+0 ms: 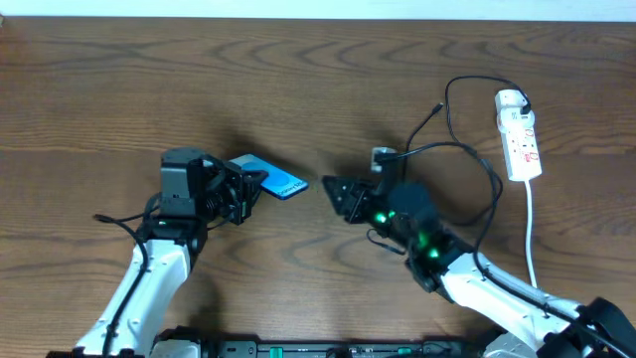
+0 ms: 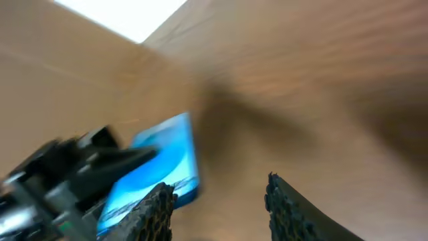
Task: Plug charger to phone and switch on socket
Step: 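Open the right gripper and withdraw it from the phone, then reach the right gripper to the black cable and grasp its USB-C plug, then bring the plug to the phone's bottom port and push it in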
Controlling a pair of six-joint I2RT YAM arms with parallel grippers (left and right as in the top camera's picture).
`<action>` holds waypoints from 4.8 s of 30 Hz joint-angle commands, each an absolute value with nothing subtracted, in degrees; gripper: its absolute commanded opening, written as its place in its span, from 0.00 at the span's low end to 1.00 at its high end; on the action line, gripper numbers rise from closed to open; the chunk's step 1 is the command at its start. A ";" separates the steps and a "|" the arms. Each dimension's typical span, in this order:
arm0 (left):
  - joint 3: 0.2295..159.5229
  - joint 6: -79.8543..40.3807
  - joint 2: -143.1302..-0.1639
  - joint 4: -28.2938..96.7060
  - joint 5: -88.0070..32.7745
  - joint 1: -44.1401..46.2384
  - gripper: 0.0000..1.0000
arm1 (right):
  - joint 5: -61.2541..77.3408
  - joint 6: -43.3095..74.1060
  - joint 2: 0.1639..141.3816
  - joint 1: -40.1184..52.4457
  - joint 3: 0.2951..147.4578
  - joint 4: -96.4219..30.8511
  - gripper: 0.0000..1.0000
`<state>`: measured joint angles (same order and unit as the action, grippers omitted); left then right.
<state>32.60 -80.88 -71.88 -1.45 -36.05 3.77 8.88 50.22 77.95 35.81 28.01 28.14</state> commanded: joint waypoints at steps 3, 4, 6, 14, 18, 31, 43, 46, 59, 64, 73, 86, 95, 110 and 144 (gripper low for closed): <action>33.17 -78.50 -72.62 -2.00 -39.00 3.44 0.07 | 5.43 44.86 71.72 27.27 32.73 15.31 0.42; 33.17 -78.11 -72.62 -2.02 -38.96 3.44 0.07 | 5.43 44.21 71.29 25.87 34.96 10.17 0.42; 33.17 -77.97 -72.62 -2.02 -38.98 3.44 0.07 | 3.66 40.88 71.33 23.44 42.00 -3.38 0.42; 33.17 -76.69 -72.62 -2.22 -38.13 3.44 0.08 | -14.17 35.66 83.61 21.93 73.25 -38.87 0.63; 33.17 -76.69 -72.62 -2.22 -39.33 3.44 0.08 | -15.11 34.37 98.00 19.59 89.12 -50.37 0.94; 33.17 -76.49 -72.62 -2.20 -44.23 3.44 0.07 | -16.32 34.65 125.38 14.66 96.36 -44.34 0.62; 33.17 -76.49 -72.62 -2.20 -44.58 3.44 0.07 | 2.72 17.26 130.87 16.29 96.33 -49.15 0.01; 33.17 -76.51 -72.62 -2.17 -44.58 3.44 0.07 | 9.37 3.62 130.87 17.96 96.29 -58.78 0.01; 33.17 -76.49 -72.62 -2.17 -44.60 3.44 0.07 | -7.18 9.41 130.89 21.32 95.88 -56.55 0.60; 33.17 -76.49 -72.62 -2.17 -44.60 3.44 0.08 | -7.18 13.10 130.89 21.32 95.64 -56.42 0.33; 33.17 -77.80 -72.60 -2.17 -46.70 3.44 0.08 | 7.57 14.28 130.02 21.32 94.43 -57.78 0.01; 34.41 -79.57 -78.78 -28.95 -53.52 3.62 0.08 | 31.05 -5.30 99.09 13.06 93.43 -66.28 0.01; 35.27 -79.26 -86.19 -47.75 -57.74 3.68 0.07 | 35.55 -8.27 76.49 16.88 72.47 -65.54 0.01; 35.27 -74.72 -86.17 -56.75 -61.12 7.38 0.07 | 22.63 10.94 74.59 37.41 60.84 -40.77 0.01; 35.27 -77.21 -86.15 -56.97 -64.05 8.43 0.08 | 27.77 25.30 74.59 37.45 60.84 -42.22 0.01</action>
